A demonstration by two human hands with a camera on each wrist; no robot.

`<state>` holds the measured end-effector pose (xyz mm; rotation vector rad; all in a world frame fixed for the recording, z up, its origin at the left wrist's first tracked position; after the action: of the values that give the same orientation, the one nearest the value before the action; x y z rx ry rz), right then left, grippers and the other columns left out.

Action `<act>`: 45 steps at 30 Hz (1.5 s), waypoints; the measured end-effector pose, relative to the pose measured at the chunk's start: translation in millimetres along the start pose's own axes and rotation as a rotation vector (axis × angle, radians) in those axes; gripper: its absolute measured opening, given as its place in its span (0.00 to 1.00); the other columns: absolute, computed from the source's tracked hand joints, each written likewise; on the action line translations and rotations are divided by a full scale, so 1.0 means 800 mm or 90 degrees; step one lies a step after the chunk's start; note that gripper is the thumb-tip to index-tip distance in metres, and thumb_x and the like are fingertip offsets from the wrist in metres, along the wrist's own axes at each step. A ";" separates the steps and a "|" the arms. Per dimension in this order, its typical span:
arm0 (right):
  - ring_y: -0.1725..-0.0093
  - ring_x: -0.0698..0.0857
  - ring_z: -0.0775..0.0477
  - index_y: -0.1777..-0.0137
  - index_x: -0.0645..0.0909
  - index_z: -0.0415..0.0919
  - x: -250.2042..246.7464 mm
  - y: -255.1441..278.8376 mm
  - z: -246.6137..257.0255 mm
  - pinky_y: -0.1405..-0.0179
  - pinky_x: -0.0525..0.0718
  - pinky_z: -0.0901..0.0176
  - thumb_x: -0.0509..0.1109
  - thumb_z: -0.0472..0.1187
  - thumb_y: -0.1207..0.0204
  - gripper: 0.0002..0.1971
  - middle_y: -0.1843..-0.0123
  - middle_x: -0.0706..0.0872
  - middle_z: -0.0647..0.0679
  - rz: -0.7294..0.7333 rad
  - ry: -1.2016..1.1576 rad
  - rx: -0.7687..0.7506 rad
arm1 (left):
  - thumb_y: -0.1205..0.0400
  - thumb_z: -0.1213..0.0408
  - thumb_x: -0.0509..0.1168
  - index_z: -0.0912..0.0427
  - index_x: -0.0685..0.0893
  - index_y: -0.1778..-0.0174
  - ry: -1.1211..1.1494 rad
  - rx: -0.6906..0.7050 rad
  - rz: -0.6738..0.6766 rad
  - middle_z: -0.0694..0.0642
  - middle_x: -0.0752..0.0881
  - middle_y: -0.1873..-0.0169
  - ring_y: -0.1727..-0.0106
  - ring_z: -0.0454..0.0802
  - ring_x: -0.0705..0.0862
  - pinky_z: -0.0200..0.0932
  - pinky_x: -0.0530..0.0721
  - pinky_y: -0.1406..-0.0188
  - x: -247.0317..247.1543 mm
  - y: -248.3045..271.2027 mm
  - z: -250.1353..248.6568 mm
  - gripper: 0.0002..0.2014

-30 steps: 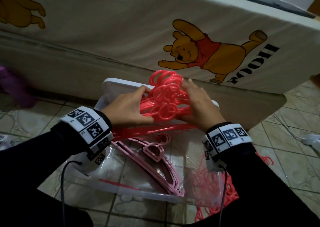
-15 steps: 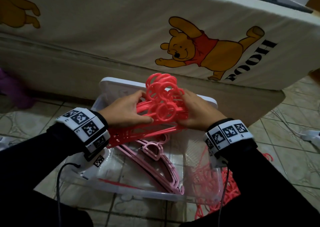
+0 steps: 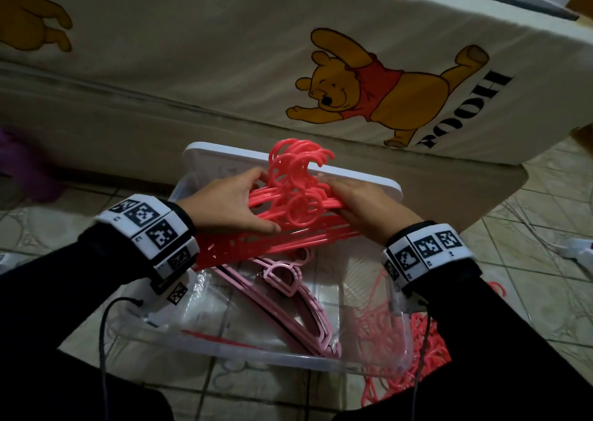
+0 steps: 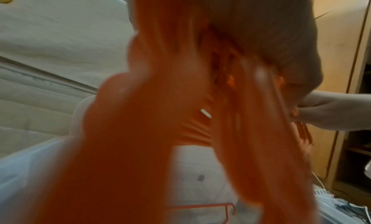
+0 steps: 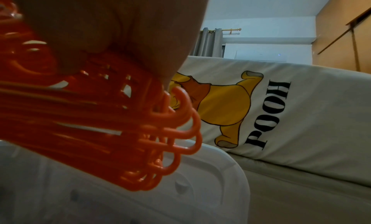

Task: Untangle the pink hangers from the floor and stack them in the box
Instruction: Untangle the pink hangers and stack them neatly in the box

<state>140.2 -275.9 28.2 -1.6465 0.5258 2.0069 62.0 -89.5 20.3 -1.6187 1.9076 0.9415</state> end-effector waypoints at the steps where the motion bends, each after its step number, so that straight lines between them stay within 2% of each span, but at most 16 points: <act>1: 0.31 0.78 0.44 0.22 0.67 0.46 0.001 -0.001 0.002 0.36 0.74 0.56 0.64 0.42 0.18 0.25 0.25 0.76 0.46 -0.005 0.002 0.004 | 0.49 0.35 0.70 0.44 0.71 0.32 -0.006 -0.003 0.000 0.46 0.86 0.44 0.45 0.46 0.86 0.52 0.82 0.38 0.000 0.000 0.000 0.46; 5: 0.37 0.81 0.46 0.23 0.68 0.45 0.001 0.002 0.005 0.39 0.78 0.54 0.66 0.45 0.21 0.26 0.31 0.80 0.45 0.004 -0.042 0.007 | 0.44 0.40 0.70 0.39 0.71 0.38 -0.013 -0.016 -0.007 0.43 0.87 0.50 0.51 0.43 0.87 0.51 0.84 0.43 0.000 0.002 0.003 0.36; 8: 0.44 0.83 0.53 0.27 0.69 0.46 0.002 0.006 0.005 0.45 0.78 0.62 0.74 0.43 0.29 0.30 0.39 0.83 0.50 0.027 -0.086 -0.002 | 0.39 0.43 0.72 0.37 0.70 0.37 -0.012 -0.008 -0.003 0.42 0.87 0.50 0.51 0.42 0.87 0.51 0.84 0.43 0.002 0.004 0.002 0.33; 12: 0.39 0.81 0.46 0.27 0.72 0.47 0.006 -0.002 0.003 0.47 0.72 0.61 0.71 0.34 0.29 0.29 0.36 0.82 0.47 -0.042 0.000 0.064 | 0.36 0.46 0.72 0.42 0.71 0.34 -0.016 0.013 0.007 0.44 0.87 0.49 0.51 0.44 0.87 0.52 0.84 0.43 0.005 0.004 -0.004 0.33; 16: 0.40 0.82 0.42 0.29 0.75 0.47 0.007 -0.006 0.012 0.39 0.73 0.54 0.69 0.33 0.25 0.24 0.38 0.85 0.46 -0.134 0.021 0.116 | 0.29 0.52 0.74 0.46 0.70 0.32 -0.026 0.022 0.002 0.47 0.87 0.46 0.49 0.46 0.86 0.51 0.83 0.41 0.008 0.004 -0.009 0.31; 19: 0.35 0.79 0.38 0.30 0.74 0.40 0.011 -0.007 0.026 0.31 0.69 0.48 0.65 0.28 0.25 0.23 0.35 0.82 0.40 -0.172 0.024 0.141 | 0.28 0.53 0.73 0.50 0.66 0.30 -0.065 0.025 -0.011 0.52 0.87 0.45 0.47 0.51 0.86 0.51 0.82 0.40 0.009 0.003 -0.010 0.33; 22: 0.29 0.74 0.39 0.31 0.73 0.35 0.010 -0.008 0.032 0.27 0.69 0.47 0.62 0.29 0.22 0.18 0.29 0.77 0.38 -0.186 0.040 0.147 | 0.31 0.44 0.71 0.49 0.65 0.30 -0.086 0.047 -0.015 0.49 0.86 0.47 0.50 0.49 0.86 0.46 0.81 0.44 0.008 0.004 -0.013 0.36; 24: 0.26 0.72 0.39 0.31 0.72 0.34 0.011 -0.008 0.036 0.26 0.69 0.46 0.62 0.30 0.21 0.18 0.27 0.75 0.37 -0.177 0.042 0.143 | 0.39 0.31 0.63 0.41 0.63 0.38 -0.102 0.066 -0.045 0.39 0.83 0.57 0.58 0.40 0.83 0.41 0.77 0.52 0.004 0.007 -0.016 0.36; 26: 0.28 0.74 0.39 0.30 0.71 0.35 0.009 -0.007 0.042 0.28 0.70 0.47 0.62 0.34 0.20 0.19 0.29 0.76 0.37 -0.165 0.044 0.119 | 0.42 0.24 0.57 0.33 0.59 0.47 -0.117 0.080 -0.072 0.32 0.77 0.65 0.64 0.28 0.76 0.38 0.73 0.59 0.000 0.010 -0.019 0.32; 28: 0.30 0.75 0.39 0.31 0.71 0.37 0.005 -0.006 0.046 0.28 0.69 0.45 0.62 0.40 0.22 0.20 0.32 0.78 0.39 -0.135 0.030 0.067 | 0.42 0.21 0.55 0.32 0.59 0.49 -0.126 0.088 -0.078 0.31 0.76 0.66 0.65 0.26 0.75 0.34 0.72 0.64 -0.002 0.011 -0.018 0.30; 30: 0.26 0.71 0.41 0.28 0.70 0.38 0.002 -0.006 0.041 0.25 0.64 0.41 0.65 0.42 0.25 0.25 0.30 0.78 0.41 -0.098 0.021 0.038 | 0.39 0.23 0.56 0.34 0.62 0.45 -0.141 0.092 -0.077 0.33 0.78 0.65 0.65 0.28 0.77 0.34 0.73 0.63 -0.003 0.010 -0.016 0.31; 32: 0.26 0.72 0.42 0.28 0.72 0.40 0.001 -0.008 0.031 0.24 0.64 0.39 0.70 0.41 0.27 0.26 0.30 0.79 0.43 -0.090 -0.002 0.065 | 0.39 0.29 0.58 0.39 0.65 0.39 -0.144 0.090 -0.071 0.37 0.81 0.60 0.62 0.35 0.81 0.40 0.77 0.58 -0.002 0.006 -0.013 0.34; 35: 0.43 0.83 0.38 0.37 0.78 0.40 0.005 -0.010 0.031 0.42 0.79 0.44 0.67 0.40 0.22 0.14 0.43 0.85 0.42 -0.120 0.012 0.102 | 0.39 0.32 0.58 0.44 0.67 0.33 -0.139 0.077 -0.043 0.42 0.82 0.52 0.55 0.45 0.83 0.46 0.80 0.48 0.004 0.002 -0.012 0.38; 39: 0.50 0.85 0.36 0.42 0.77 0.39 0.002 -0.012 0.034 0.53 0.81 0.47 0.64 0.40 0.20 0.10 0.49 0.87 0.41 -0.129 0.065 0.105 | 0.33 0.36 0.59 0.46 0.65 0.28 -0.142 0.092 -0.026 0.49 0.82 0.39 0.43 0.49 0.83 0.50 0.80 0.40 0.008 0.002 -0.012 0.37; 42: 0.53 0.84 0.34 0.44 0.76 0.38 -0.002 -0.015 0.031 0.58 0.76 0.48 0.64 0.38 0.22 0.08 0.51 0.87 0.39 -0.132 0.086 0.108 | 0.27 0.39 0.60 0.52 0.67 0.29 -0.302 0.107 -0.102 0.55 0.78 0.41 0.42 0.54 0.79 0.50 0.79 0.42 0.006 0.005 -0.014 0.33; 45: 0.53 0.84 0.33 0.44 0.76 0.37 0.000 -0.015 0.033 0.58 0.76 0.49 0.66 0.39 0.23 0.10 0.52 0.87 0.38 -0.127 0.080 0.115 | 0.23 0.56 0.64 0.59 0.69 0.34 -0.455 0.093 -0.140 0.59 0.77 0.42 0.43 0.58 0.79 0.52 0.78 0.46 0.013 0.008 -0.014 0.23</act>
<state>126.6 -251.1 33.7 -1.6508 0.5474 1.6713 54.9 -104.4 20.9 -1.1555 1.2484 1.0684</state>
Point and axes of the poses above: each hand's wrist, its own y-axis away from the middle knuckle, its own x-axis out of the palm, z = x × y, the point moved 5 cm from there along -y, towards the middle knuckle
